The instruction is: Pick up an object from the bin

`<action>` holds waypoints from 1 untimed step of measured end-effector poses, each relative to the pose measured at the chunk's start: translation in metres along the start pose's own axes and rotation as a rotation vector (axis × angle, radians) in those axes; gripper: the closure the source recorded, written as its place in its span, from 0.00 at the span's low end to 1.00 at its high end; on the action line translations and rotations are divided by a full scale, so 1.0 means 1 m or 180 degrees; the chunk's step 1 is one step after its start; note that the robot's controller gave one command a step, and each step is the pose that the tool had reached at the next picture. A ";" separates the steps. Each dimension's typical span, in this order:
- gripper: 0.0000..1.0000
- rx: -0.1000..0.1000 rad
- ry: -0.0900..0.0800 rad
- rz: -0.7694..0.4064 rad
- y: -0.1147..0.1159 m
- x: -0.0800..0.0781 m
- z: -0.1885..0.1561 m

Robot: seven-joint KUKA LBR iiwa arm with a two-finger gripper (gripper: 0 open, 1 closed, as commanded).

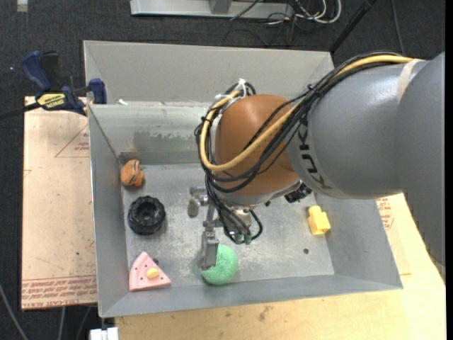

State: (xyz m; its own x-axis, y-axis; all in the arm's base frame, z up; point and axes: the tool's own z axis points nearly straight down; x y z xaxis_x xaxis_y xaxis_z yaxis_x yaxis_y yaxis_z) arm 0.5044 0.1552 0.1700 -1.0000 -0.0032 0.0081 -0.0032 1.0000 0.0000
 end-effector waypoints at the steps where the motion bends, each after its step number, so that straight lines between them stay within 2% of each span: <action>1: 0.00 -0.0004 -0.0025 0.0009 -0.001 -0.002 -0.004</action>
Offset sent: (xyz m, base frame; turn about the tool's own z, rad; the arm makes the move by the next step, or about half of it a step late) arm 0.0010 -0.0565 -0.0539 -0.1367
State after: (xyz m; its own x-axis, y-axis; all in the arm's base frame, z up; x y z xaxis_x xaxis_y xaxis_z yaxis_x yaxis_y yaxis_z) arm 0.5064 0.1545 0.1742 -1.0000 -0.0004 0.0002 -0.0004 1.0000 0.0014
